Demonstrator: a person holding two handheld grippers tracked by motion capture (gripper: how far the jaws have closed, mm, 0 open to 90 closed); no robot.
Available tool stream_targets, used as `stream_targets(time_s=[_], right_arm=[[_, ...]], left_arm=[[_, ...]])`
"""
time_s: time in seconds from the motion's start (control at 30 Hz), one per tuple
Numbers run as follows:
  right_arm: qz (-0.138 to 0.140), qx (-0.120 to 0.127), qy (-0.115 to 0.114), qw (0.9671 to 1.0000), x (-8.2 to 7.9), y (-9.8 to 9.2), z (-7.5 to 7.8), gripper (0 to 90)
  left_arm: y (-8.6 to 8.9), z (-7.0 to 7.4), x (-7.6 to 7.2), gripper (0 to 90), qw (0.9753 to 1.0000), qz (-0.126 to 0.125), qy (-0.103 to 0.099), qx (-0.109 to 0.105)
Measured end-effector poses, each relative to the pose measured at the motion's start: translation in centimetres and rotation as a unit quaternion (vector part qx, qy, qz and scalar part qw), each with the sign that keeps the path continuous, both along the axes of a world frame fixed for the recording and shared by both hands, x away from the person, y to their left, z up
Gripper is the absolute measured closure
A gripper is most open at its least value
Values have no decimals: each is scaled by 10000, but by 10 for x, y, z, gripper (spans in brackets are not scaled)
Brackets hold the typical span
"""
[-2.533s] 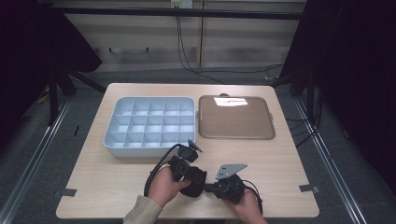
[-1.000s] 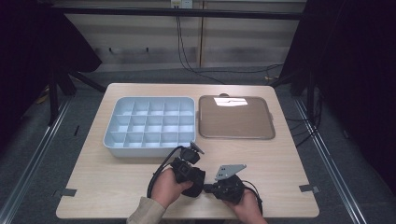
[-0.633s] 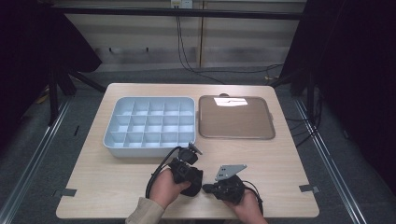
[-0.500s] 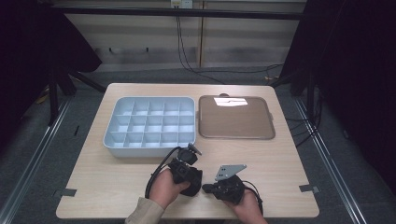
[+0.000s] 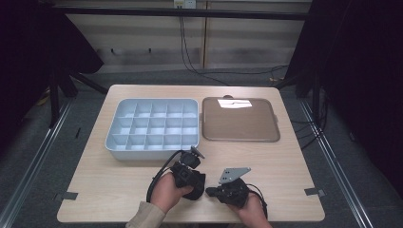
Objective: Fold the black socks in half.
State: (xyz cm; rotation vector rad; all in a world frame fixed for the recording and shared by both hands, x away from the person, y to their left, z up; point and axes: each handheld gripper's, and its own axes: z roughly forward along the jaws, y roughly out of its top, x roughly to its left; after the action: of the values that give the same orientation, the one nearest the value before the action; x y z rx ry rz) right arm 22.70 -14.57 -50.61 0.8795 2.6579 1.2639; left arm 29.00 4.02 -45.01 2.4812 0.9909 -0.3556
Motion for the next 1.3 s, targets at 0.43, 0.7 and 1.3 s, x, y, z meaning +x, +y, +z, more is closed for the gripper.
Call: stream_targets(time_s=[0.43,0.7,1.3], right_arm=[[-3,8,3,10000,0,0,0,887],[-3,32,14,10000,1,-1,0,887],[11,26,-5,10000,1,0,0,886]], left_arm=[[1,13,0,717,9999,-37,-115,-11],[2,17,2,682,9999,-5,-96,-43],[9,29,4,620,9997,71,-209,-47]])
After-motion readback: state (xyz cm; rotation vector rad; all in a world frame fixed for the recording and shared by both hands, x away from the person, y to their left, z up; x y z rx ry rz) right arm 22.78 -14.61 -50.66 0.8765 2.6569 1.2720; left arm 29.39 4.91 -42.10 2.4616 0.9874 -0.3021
